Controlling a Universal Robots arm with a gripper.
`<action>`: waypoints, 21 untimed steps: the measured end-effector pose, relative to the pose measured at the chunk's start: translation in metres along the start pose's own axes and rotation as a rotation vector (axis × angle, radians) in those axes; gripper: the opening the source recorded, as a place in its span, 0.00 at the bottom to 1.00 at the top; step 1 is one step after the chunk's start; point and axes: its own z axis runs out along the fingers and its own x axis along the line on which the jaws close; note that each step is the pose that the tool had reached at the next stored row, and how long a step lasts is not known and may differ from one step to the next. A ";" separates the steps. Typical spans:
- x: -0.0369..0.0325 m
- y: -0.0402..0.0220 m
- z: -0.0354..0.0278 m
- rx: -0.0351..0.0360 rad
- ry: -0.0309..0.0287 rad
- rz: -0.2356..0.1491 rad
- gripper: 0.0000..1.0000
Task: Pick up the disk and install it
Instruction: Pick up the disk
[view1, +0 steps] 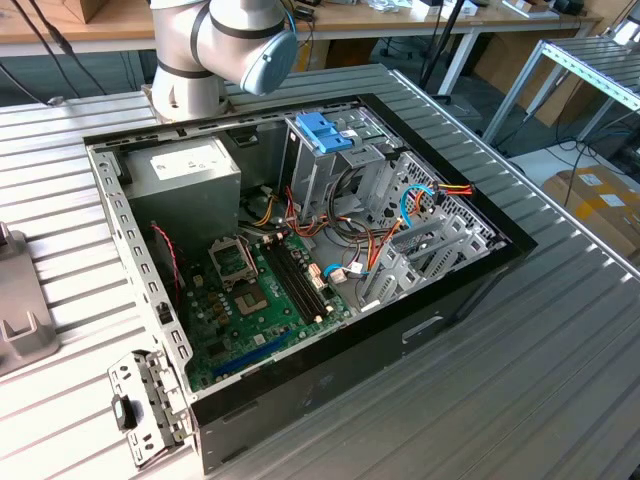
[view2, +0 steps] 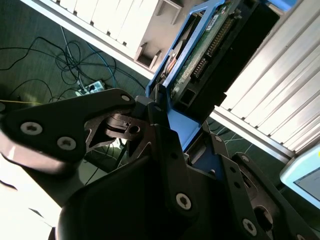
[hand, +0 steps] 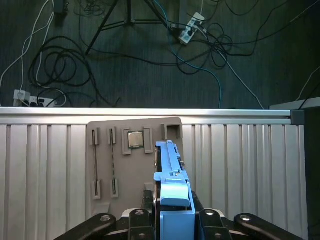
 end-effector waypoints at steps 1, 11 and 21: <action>-0.0001 0.0001 -0.0010 0.0000 0.0000 0.000 0.37; -0.0014 0.0007 -0.0100 0.0001 0.0000 0.000 0.37; -0.0029 0.0014 -0.0194 0.0000 0.0000 0.000 0.37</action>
